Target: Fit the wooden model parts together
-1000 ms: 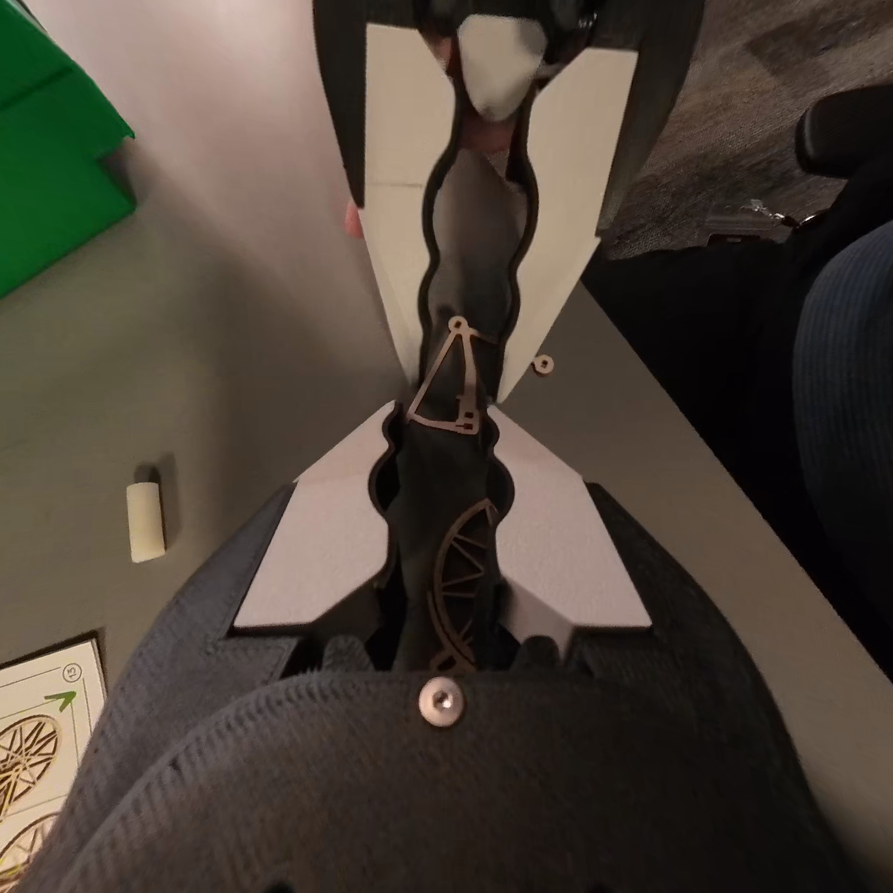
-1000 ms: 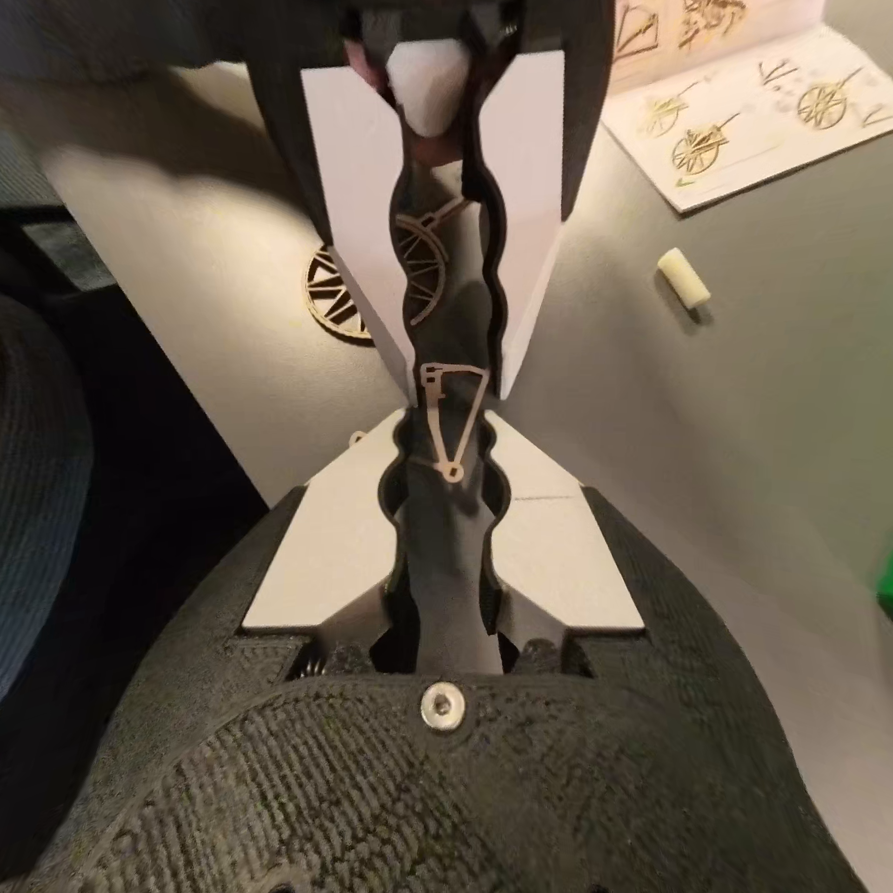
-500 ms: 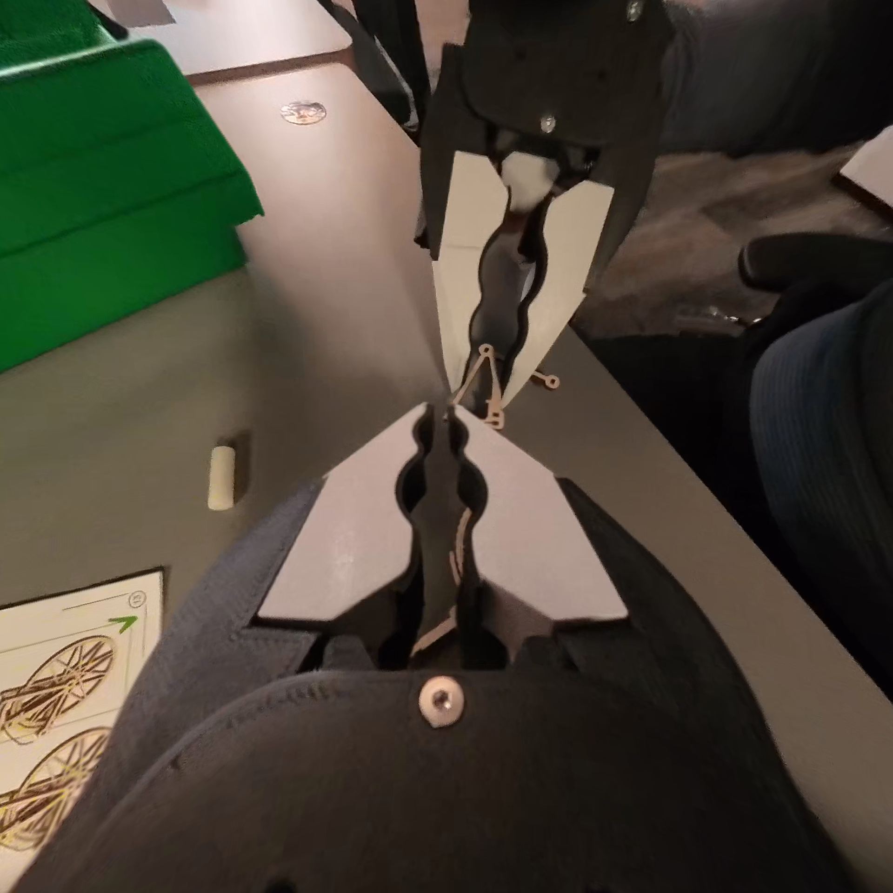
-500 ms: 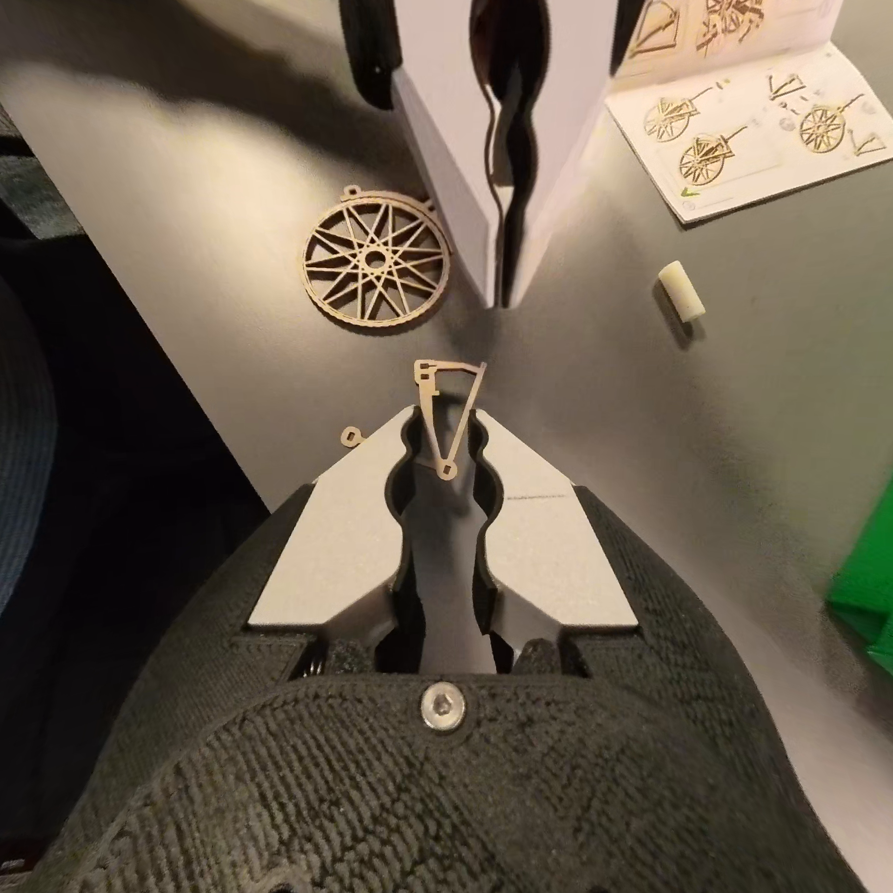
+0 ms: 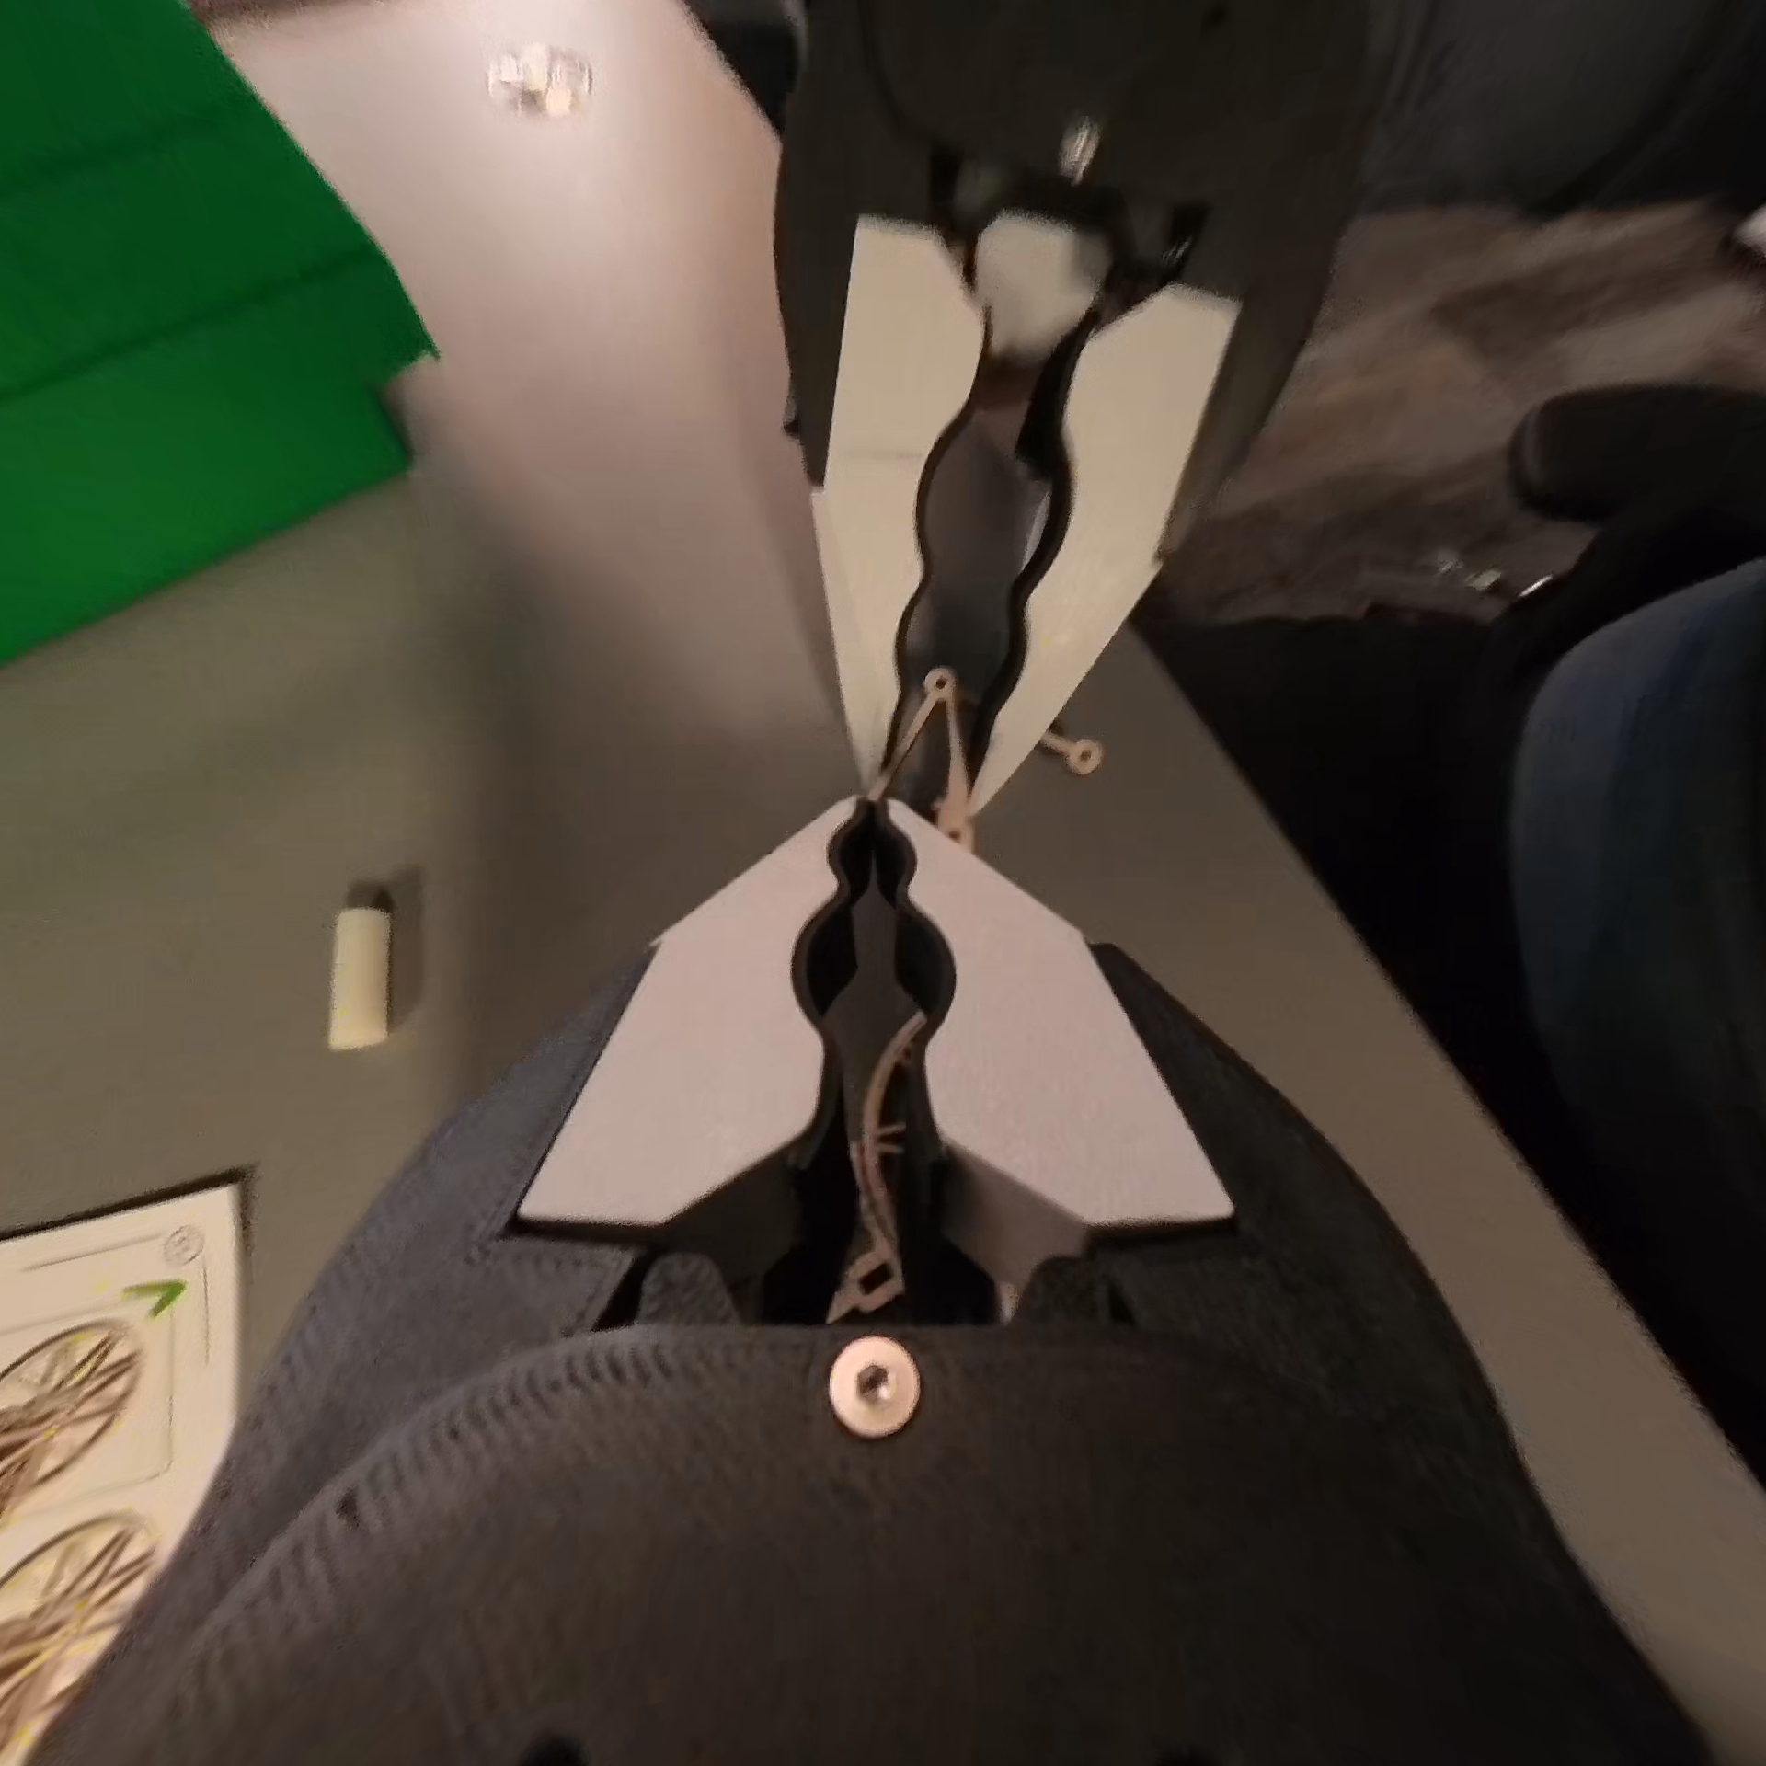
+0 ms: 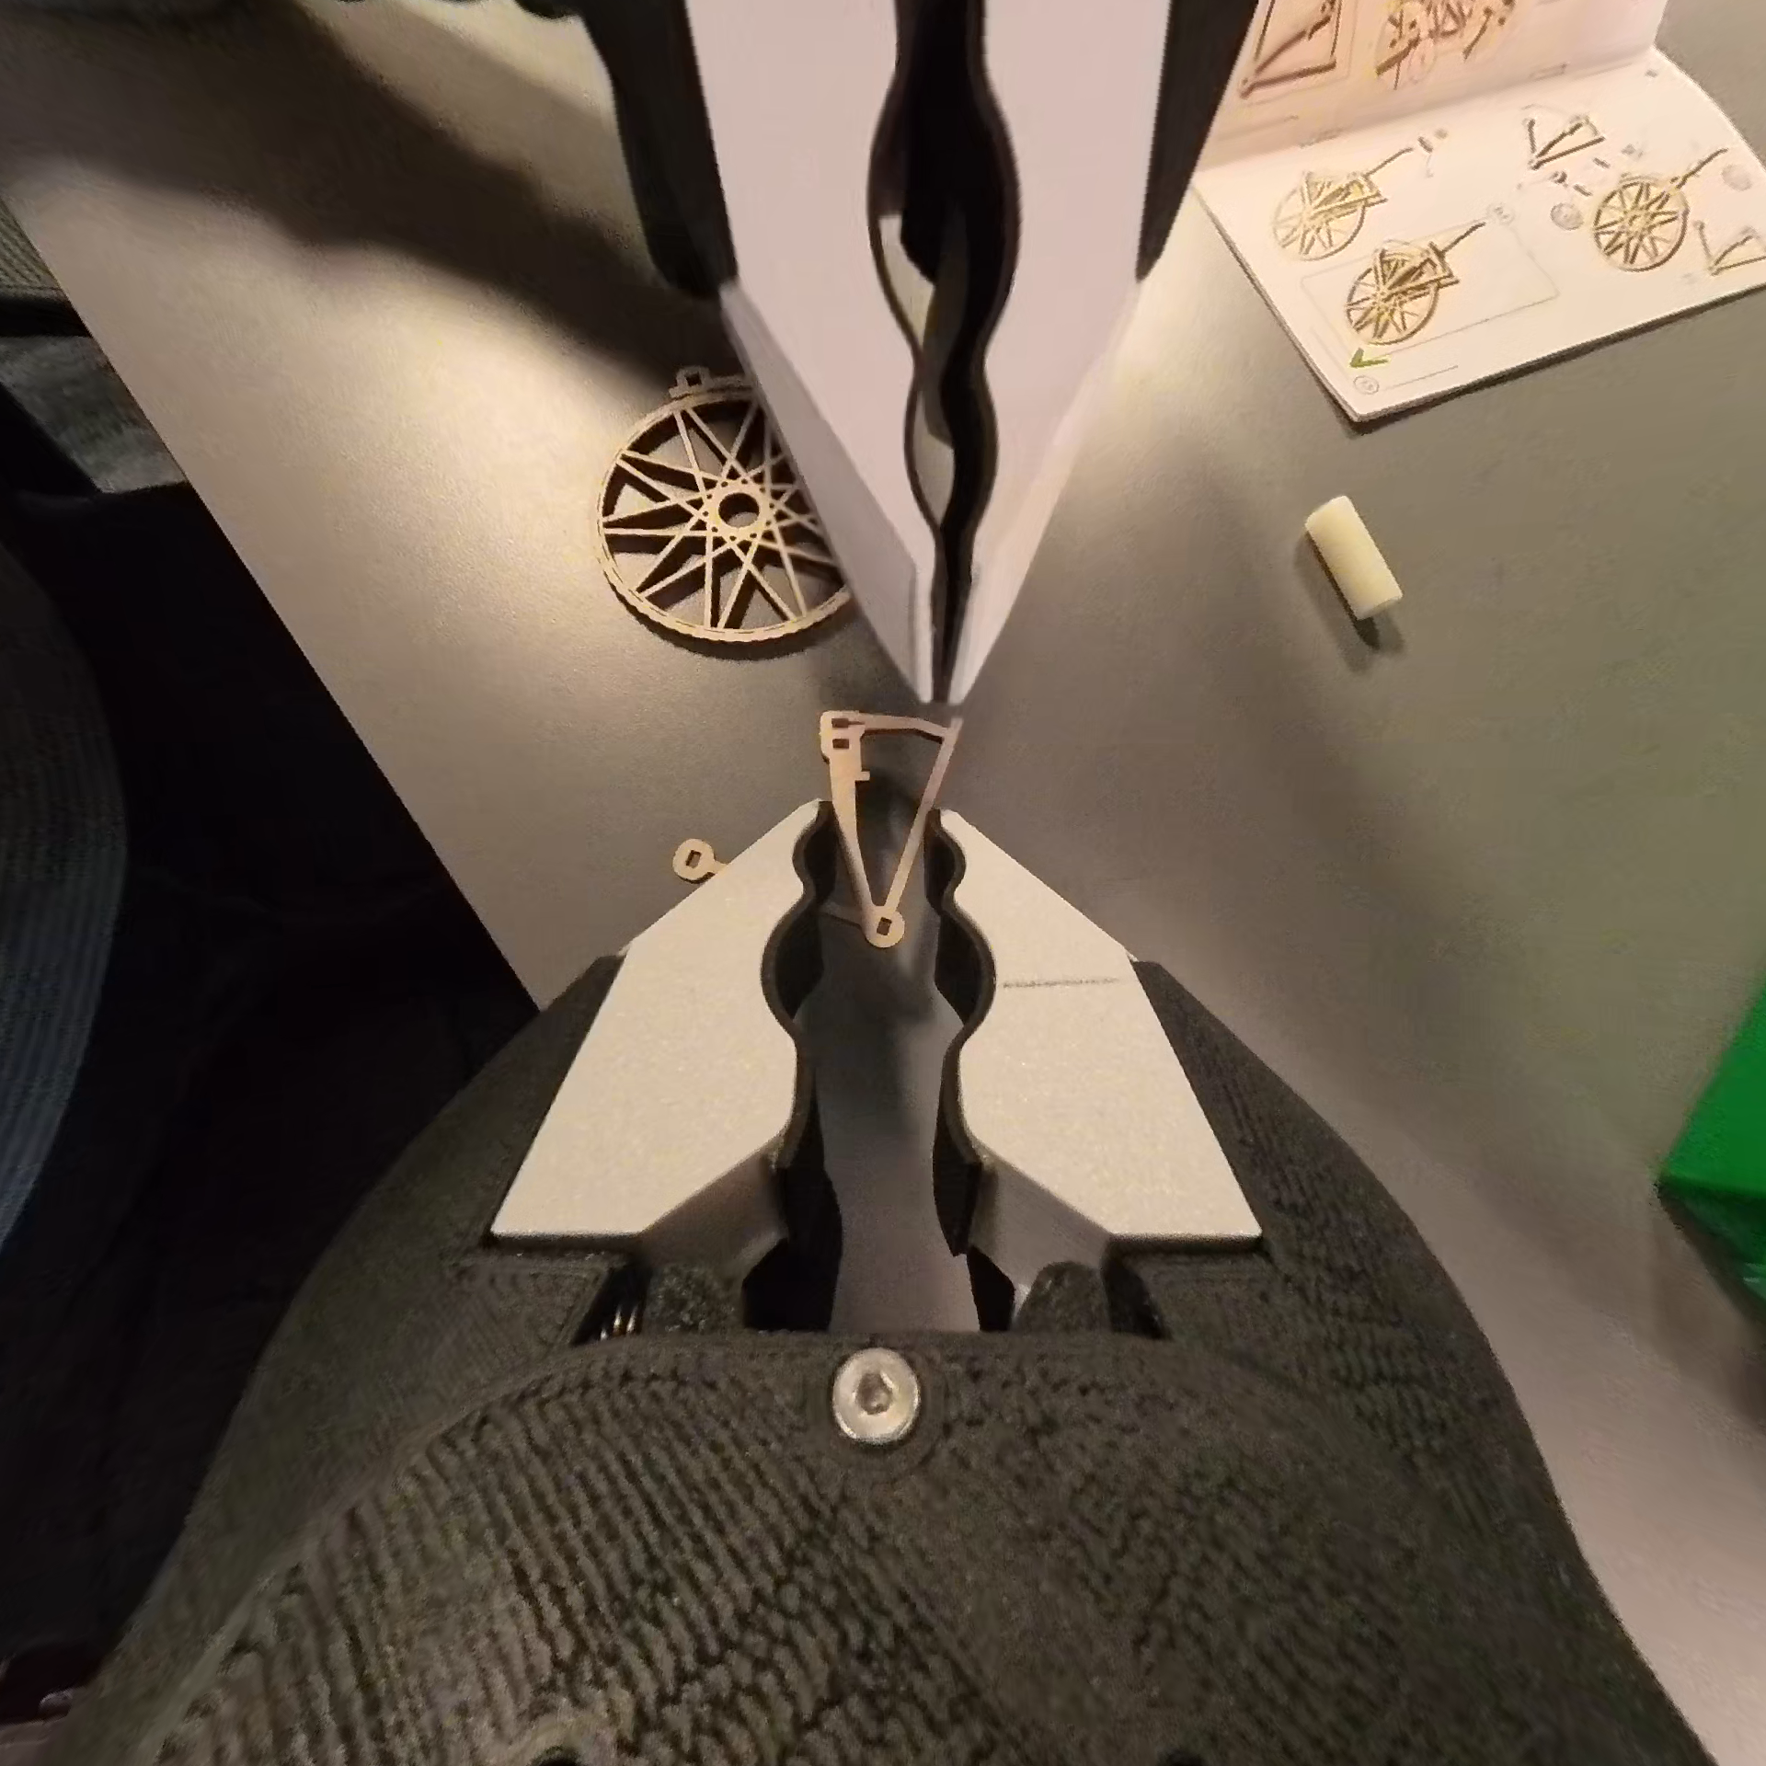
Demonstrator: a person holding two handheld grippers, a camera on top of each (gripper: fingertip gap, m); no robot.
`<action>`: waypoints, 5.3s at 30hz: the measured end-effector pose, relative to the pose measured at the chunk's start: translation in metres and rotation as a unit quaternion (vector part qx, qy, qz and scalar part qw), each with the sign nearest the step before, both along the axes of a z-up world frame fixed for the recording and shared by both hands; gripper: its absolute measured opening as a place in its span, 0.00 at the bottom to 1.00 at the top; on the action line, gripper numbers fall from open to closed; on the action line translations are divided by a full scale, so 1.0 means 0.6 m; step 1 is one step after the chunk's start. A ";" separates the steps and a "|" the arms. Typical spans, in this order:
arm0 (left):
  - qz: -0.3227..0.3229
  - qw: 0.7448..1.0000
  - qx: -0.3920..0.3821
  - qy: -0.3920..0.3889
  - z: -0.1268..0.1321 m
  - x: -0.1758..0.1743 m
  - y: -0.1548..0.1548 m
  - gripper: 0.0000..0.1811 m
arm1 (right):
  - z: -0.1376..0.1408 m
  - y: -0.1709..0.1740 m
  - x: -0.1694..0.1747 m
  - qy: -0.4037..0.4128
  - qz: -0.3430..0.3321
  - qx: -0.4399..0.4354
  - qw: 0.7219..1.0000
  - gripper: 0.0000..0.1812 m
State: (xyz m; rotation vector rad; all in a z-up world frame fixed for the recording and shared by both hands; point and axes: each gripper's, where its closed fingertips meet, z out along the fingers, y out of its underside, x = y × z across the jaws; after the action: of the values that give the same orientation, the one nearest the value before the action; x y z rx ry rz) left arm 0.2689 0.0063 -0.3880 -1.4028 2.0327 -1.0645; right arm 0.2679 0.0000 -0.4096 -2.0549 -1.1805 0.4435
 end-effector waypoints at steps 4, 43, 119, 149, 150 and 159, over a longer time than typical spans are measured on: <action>-0.002 1.000 -0.002 0.029 -0.021 -0.005 -0.001 0.00 | 0.000 0.000 0.005 -0.004 -0.005 -0.003 1.000 0.09; 0.036 0.997 -0.051 -0.044 0.020 0.012 0.012 0.04 | 0.002 -0.001 0.001 -0.020 0.022 0.015 0.999 0.09; -0.009 0.996 0.055 0.074 -0.037 -0.005 -0.012 0.15 | 0.048 0.017 -0.027 0.095 0.073 -0.010 0.993 0.00; 0.064 0.997 0.037 -0.030 0.044 -0.026 0.075 0.19 | 0.001 0.009 0.012 -0.047 0.064 -0.021 0.997 0.08; 0.070 0.996 0.040 -0.031 0.046 -0.028 0.081 0.18 | 0.002 0.007 0.010 -0.050 0.071 -0.038 0.995 0.09; 0.076 0.995 0.062 -0.016 0.037 -0.029 0.085 0.18 | 0.022 0.024 0.008 -0.086 0.070 -0.013 0.994 0.09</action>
State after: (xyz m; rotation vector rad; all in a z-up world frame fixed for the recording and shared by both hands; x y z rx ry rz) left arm 0.2512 0.0574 -0.3657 -1.4416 1.9014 -0.8748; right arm 0.2729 0.0144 -0.3964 -2.0734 -1.4343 0.3557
